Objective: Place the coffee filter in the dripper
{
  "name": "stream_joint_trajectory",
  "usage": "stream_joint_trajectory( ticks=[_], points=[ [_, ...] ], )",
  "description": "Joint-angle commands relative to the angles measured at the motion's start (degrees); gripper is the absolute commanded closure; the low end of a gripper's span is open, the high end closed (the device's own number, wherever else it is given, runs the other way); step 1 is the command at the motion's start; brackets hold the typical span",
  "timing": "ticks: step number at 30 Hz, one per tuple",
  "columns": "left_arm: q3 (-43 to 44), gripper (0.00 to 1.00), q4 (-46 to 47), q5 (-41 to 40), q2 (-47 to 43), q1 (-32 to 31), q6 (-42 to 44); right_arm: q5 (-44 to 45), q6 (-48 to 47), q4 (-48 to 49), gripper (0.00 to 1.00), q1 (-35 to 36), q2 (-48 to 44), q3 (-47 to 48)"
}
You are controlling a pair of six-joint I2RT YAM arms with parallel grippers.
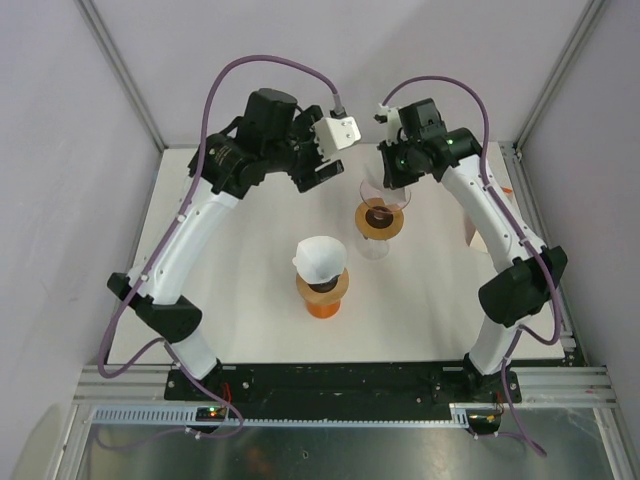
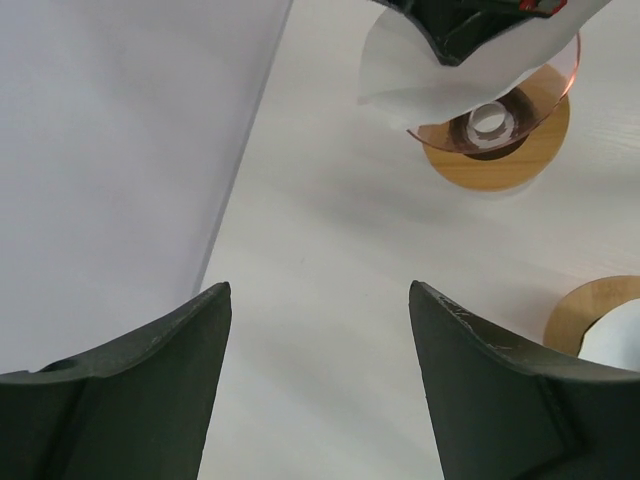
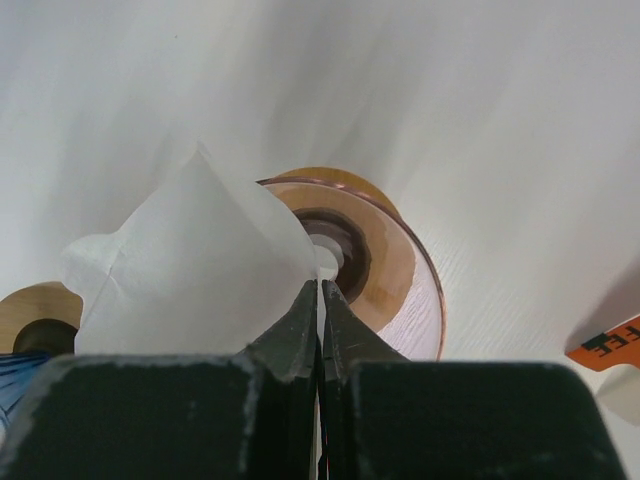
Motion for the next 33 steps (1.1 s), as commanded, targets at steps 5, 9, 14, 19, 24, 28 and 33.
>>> stream_joint_trajectory(
  ticks=[5,9,14,19,24,28,33],
  points=[
    [-1.41,0.23,0.65,3.61,-2.25,0.66,-4.44,-1.60,1.29,0.47,0.99,0.60,-0.22,-0.89],
    [-1.76,0.23,0.62,4.53,-2.57,0.73,-4.46,-0.20,1.01,1.34,0.89,1.12,-1.03,-2.76],
    [-1.63,0.23,0.68,5.10,-2.70,0.68,-4.38,1.45,0.09,2.08,0.77,1.62,-1.49,-3.40],
    [-1.55,0.23,0.64,5.62,-2.77,0.77,-4.32,3.46,-1.50,3.30,0.66,2.63,-2.60,-3.30],
    [-1.52,0.23,0.60,6.03,-2.97,0.74,-4.01,5.18,-2.31,3.96,0.59,2.70,-3.89,-2.37],
    [-1.19,0.23,0.68,6.12,-3.19,0.81,-3.49,6.03,-3.22,3.57,0.54,2.63,-4.65,-1.94],
    [-0.70,0.22,0.63,6.51,-3.22,0.78,-3.37,8.14,-4.09,3.38,0.51,2.70,-5.14,-0.43]
  ],
)
